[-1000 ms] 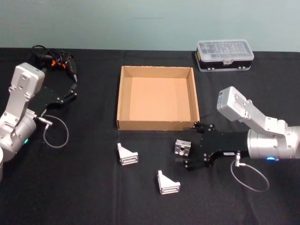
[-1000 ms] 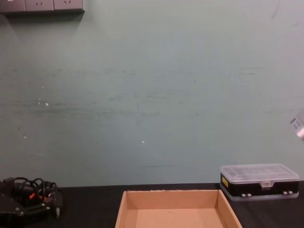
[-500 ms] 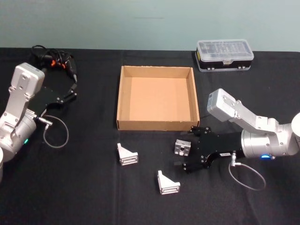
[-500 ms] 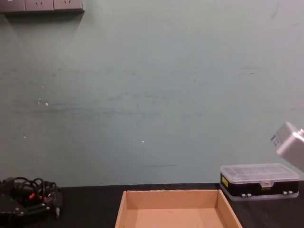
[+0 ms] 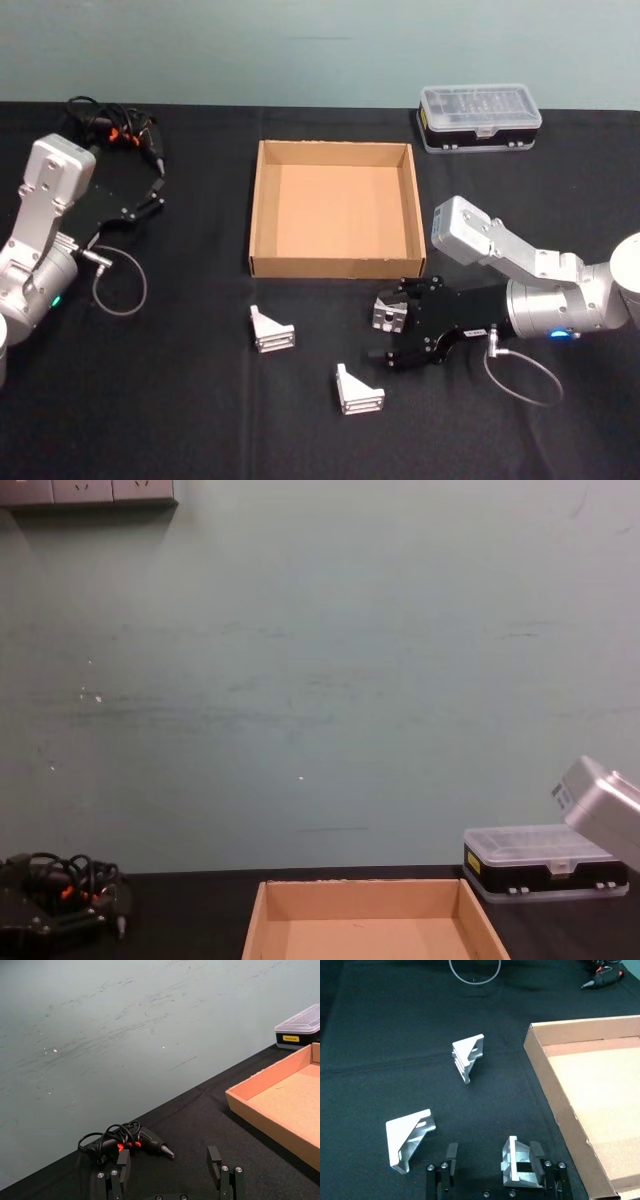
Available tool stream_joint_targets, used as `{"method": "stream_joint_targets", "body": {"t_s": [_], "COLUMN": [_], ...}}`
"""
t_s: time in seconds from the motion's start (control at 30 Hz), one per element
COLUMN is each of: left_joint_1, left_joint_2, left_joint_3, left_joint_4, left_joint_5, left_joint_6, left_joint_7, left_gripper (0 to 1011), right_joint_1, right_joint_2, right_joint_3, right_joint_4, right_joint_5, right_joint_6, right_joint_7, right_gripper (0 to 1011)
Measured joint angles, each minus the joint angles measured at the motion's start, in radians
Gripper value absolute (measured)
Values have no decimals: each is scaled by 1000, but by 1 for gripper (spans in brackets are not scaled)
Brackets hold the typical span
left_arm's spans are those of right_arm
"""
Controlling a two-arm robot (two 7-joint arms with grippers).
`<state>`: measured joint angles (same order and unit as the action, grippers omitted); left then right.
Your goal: Use one hand to pick up the angle iron from the table and place it into the box.
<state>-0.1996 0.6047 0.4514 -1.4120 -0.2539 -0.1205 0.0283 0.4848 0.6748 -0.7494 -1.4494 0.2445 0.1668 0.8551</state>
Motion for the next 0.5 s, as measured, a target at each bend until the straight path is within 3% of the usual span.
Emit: {"method": "stream_joint_targets", "body": {"t_s": [0.4,0.5], "left_joint_1": [0,0], "left_joint_2": [0,0], "left_joint_3": [0,0], "left_joint_4": [0,0], "left_joint_5": [0,0], "left_joint_6": [0,0], "left_joint_7": [0,0], "left_gripper": [1000,1000], "right_joint_1": [5,4], "right_joint_2": [4,6], "right_joint_3": [-4,-4], "right_joint_4": [1,0], "right_joint_5": [2,2], "right_joint_6": [-15,-17], "right_joint_7": [2,1], "right_gripper": [594,461]}}
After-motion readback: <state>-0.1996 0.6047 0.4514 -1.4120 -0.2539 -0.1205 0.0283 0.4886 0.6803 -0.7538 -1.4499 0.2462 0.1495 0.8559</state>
